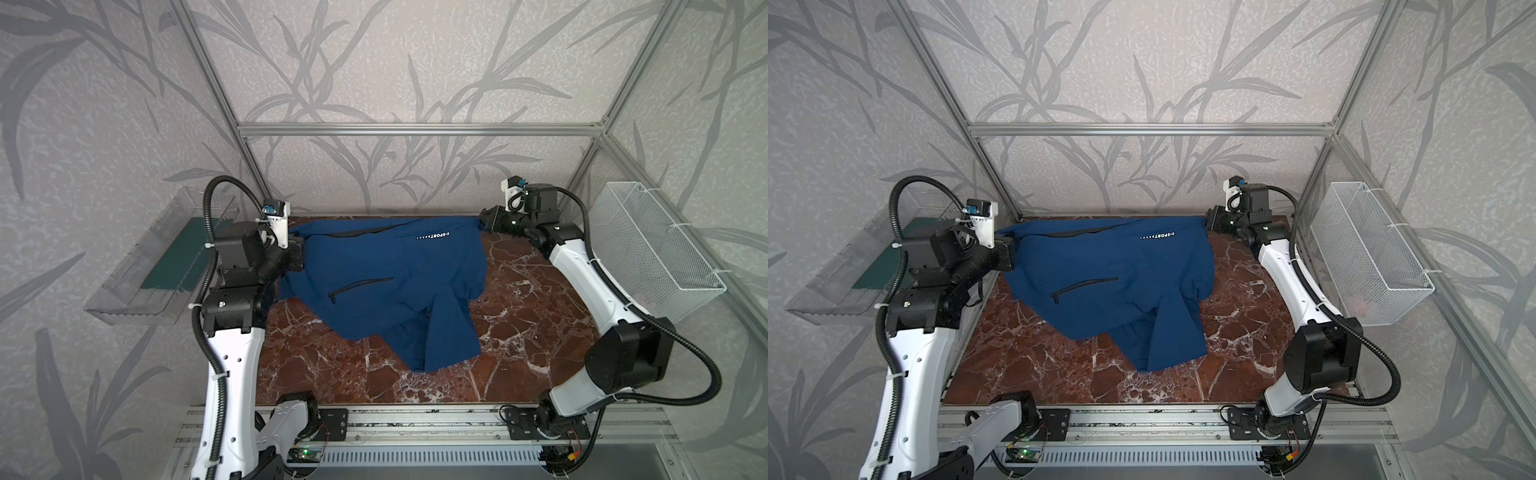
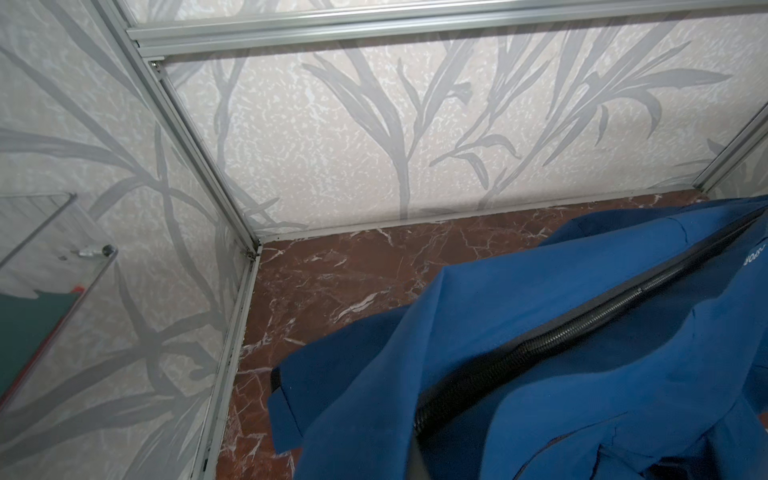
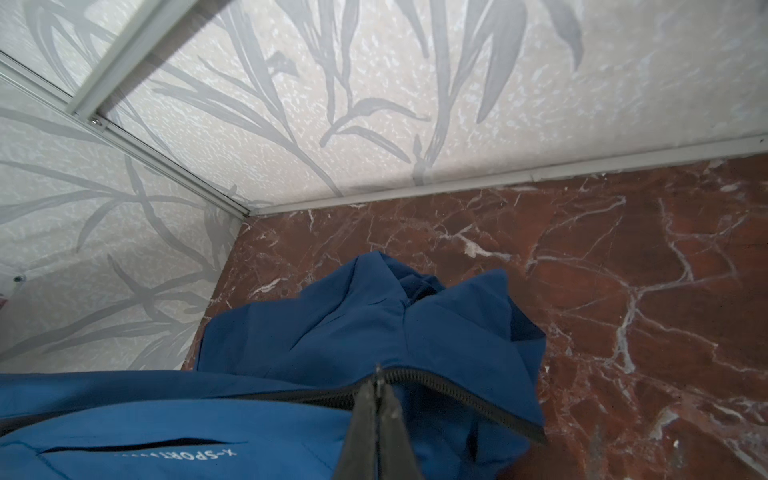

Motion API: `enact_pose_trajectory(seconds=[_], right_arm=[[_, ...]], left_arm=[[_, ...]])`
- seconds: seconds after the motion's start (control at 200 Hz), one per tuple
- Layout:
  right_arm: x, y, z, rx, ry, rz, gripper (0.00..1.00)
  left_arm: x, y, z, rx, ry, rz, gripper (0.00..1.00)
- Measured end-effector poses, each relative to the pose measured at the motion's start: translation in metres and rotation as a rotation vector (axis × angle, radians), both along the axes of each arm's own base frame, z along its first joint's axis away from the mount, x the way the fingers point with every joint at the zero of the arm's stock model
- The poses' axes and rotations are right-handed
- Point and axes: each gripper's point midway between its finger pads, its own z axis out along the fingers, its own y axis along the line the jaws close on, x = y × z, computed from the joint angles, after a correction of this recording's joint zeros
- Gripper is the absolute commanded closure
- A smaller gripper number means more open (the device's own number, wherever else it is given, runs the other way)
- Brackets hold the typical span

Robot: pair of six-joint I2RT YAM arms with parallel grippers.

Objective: Zip up the jacket

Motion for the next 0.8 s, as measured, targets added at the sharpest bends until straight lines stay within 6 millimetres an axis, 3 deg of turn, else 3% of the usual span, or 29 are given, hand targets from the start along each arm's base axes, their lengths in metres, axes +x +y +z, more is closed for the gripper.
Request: enact_pose_trajectory(seconds=[0.12,0.255,0.38,0.435,0.5,0.565,0.66,0.73,0.8], right_arm=[[-0.002,0.006,0.003,0.051,0.007,0.022,1.0],[-0.008,0.045,-0.007,0.043,0.027,0.042,1.0],[-0.006,0.069,-0.028,-0.012,0.054,0.043,1.0],[0.004,0.068,-0.034,-0.036,0.082,0.036,1.0],[0.029,0.057,-0.027,-0.068,0.075,0.006,1.0],[0.056,0.04,-0.007,-0.101,0.035,-0.036,1.0],[0.083,0.009,0.049,-0.142,-0.081,-0.108,1.0],[0.082,-0.008,0.094,-0.163,-0.17,-0.14,1.0],[0.061,-0.013,0.138,-0.174,-0.257,-0.144,1.0]], left_arm=[[0.0,-0.002,0.007,-0.056,-0.022,-0.011,1.0],[-0.002,0.003,0.005,-0.073,-0.046,0.034,1.0],[0.0,-0.009,-0.001,-0.067,-0.066,0.009,1.0],[0.009,-0.011,-0.003,-0.074,-0.065,-0.004,1.0],[0.027,-0.014,0.003,-0.085,-0.063,-0.028,1.0],[0.055,-0.017,0.026,-0.09,-0.096,-0.065,1.0],[0.095,-0.017,0.062,-0.076,-0.183,-0.097,1.0],[0.105,-0.016,0.084,-0.071,-0.248,-0.115,1.0],[0.098,-0.013,0.101,-0.063,-0.3,-0.119,1.0]])
